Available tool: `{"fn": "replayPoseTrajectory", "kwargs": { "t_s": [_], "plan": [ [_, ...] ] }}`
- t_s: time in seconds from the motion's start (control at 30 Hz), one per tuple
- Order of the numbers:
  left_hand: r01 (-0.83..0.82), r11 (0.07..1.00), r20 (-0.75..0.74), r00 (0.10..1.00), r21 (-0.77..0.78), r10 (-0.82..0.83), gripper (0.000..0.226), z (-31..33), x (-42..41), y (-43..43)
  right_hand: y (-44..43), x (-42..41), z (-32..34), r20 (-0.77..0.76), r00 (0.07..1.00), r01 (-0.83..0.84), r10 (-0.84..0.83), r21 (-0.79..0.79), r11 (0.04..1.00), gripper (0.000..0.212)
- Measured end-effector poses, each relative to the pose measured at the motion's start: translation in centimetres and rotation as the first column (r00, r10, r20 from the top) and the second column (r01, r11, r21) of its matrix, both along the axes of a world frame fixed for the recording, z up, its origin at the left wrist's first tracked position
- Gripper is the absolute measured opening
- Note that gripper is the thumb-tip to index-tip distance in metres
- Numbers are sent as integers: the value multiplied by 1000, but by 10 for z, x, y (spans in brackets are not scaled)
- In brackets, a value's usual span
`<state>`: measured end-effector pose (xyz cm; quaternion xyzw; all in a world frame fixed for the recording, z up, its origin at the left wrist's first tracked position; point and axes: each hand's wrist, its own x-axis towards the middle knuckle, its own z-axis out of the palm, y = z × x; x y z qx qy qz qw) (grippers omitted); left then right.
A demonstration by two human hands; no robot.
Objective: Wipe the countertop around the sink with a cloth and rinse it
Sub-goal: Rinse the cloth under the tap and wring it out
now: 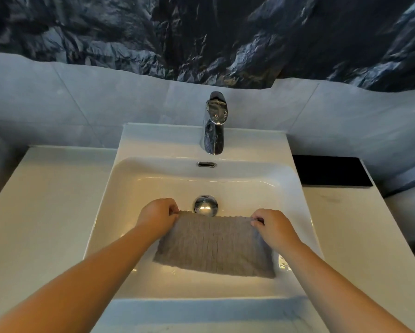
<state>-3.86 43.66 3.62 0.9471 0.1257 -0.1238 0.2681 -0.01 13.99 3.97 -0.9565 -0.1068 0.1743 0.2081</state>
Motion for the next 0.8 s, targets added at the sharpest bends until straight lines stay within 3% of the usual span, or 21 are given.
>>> {"fn": "replayPoseTrajectory", "kwargs": {
  "t_s": [0.13,0.23,0.37,0.53,0.67,0.8],
  "plan": [
    [70,993,-10,998,98,-69,18,-13,9,-3,1,2,-7,37,999,-31,34,-61,998,5],
    [161,969,7,986,186,-166,19,-18,14,-2,0,-1,-10,82,989,-111,125,-163,980,17],
    [158,981,-80,986,110,-149,7,-13,18,-3,-2,0,-7,77,993,-67,86,-222,973,12],
    [104,994,-86,990,-43,-107,13,-5,12,6,-10,2,8,-106,994,22,-27,-45,999,17],
    [92,995,2,996,-37,-92,22,-4,0,16,-13,-1,21,-202,976,99,-87,47,994,13],
    [-29,999,137,990,-23,31,32,-5,-15,22,5,-9,50,-480,864,287,-149,228,930,4]
  ]
}}
